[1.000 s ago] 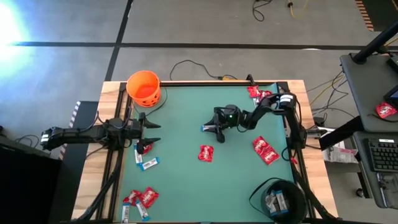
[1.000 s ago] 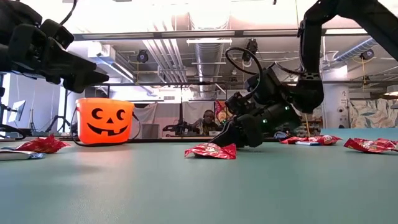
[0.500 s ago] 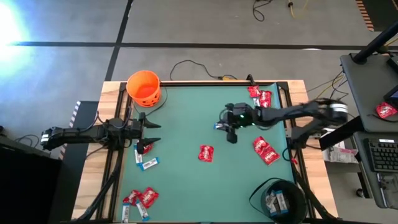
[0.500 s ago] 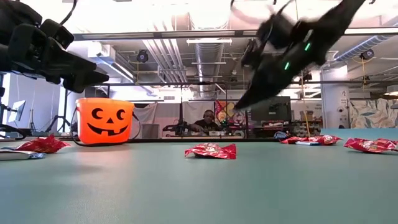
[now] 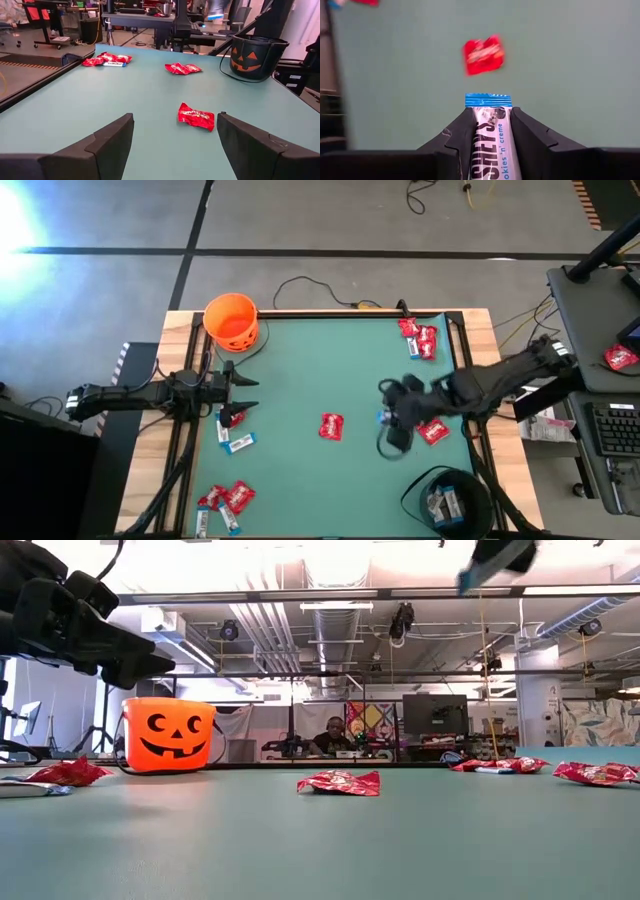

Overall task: Sort candy by brand, put in halloween buckets
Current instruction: Put the white chocolate into the black bucket

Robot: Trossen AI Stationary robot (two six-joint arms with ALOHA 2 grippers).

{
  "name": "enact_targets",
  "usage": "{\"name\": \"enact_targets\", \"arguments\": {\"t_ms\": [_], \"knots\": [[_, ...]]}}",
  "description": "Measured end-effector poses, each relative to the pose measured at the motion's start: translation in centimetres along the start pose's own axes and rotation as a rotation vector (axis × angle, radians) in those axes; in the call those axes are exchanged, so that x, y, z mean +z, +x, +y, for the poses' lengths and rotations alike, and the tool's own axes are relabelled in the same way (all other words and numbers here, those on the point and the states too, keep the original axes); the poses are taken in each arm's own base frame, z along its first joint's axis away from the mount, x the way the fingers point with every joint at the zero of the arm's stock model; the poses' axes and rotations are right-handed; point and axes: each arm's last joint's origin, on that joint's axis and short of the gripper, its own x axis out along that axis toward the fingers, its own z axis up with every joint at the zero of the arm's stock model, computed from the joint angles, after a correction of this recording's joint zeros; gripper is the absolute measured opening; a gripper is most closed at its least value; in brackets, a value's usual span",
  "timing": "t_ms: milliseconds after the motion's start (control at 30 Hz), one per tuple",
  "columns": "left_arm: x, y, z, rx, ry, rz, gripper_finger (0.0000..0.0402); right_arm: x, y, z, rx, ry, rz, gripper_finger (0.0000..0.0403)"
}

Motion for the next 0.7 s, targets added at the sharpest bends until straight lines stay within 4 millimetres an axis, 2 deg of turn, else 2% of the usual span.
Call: {"name": "enact_targets", "arguments": {"t_ms": [200,367,567,700], "knots": [[0.0,0.0,0.0,0.0,0.0,0.0,0.0272,-2.0,-1.9,5.2,0.112,0.336,0.156,0.011],[0.0,0.0,0.0,0.0,0.0,0.0,0.0272,-5.3,-2.4,7.8,0.094,0.572,0.353,0.011],[0.0,0.0,0.0,0.0,0.0,0.0,0.0272,-10.9,0.1,9.8,-0.019,0.538,0.779,0.0111],[0.0,0.0,0.0,0.0,0.0,0.0,0.0272,-13.6,1.7,10.4,-0.07,0.507,0.875,0.0111]]}}
